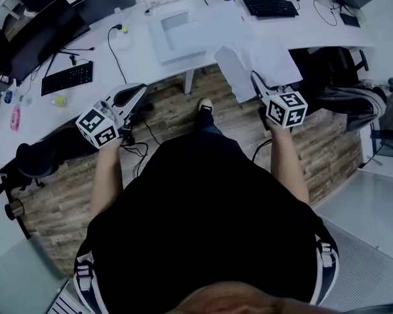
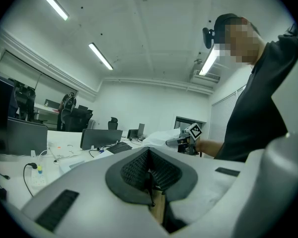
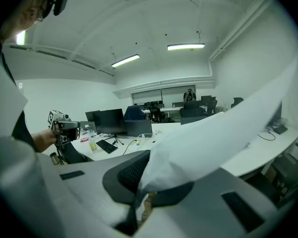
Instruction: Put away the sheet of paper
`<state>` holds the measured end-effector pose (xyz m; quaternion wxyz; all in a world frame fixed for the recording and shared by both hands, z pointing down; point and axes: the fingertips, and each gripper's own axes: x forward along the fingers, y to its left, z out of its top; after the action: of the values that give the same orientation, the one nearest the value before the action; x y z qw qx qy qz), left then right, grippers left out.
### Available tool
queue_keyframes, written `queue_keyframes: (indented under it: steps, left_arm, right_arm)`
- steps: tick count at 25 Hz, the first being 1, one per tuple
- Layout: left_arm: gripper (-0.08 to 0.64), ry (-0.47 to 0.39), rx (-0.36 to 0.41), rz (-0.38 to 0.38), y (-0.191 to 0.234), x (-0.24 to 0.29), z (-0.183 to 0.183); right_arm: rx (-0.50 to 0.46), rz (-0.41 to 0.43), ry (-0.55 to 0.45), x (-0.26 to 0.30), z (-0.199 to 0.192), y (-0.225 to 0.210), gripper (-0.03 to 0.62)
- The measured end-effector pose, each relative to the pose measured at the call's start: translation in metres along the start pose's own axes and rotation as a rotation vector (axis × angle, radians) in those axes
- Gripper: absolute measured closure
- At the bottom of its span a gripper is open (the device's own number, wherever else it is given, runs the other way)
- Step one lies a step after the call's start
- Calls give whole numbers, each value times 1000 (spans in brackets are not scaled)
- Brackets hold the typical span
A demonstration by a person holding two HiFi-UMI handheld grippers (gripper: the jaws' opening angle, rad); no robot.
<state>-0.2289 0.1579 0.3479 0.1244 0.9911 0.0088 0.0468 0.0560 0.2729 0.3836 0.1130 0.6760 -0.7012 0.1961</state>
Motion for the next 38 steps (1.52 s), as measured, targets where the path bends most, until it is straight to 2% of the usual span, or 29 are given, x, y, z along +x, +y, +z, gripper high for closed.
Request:
queue_keyframes:
  steps: [5,19,38]
  left_arm:
    - [540,-9,2,21,8,2,2]
    - [540,15,53,1,23,39,14]
    - [540,25,57,24,45,71,22]
  right_arm:
    - [-1,4,11,11,0,-7,577]
    - [4,7,43,37,-5,-36,578]
    - [14,40,42,66,5,-71,578]
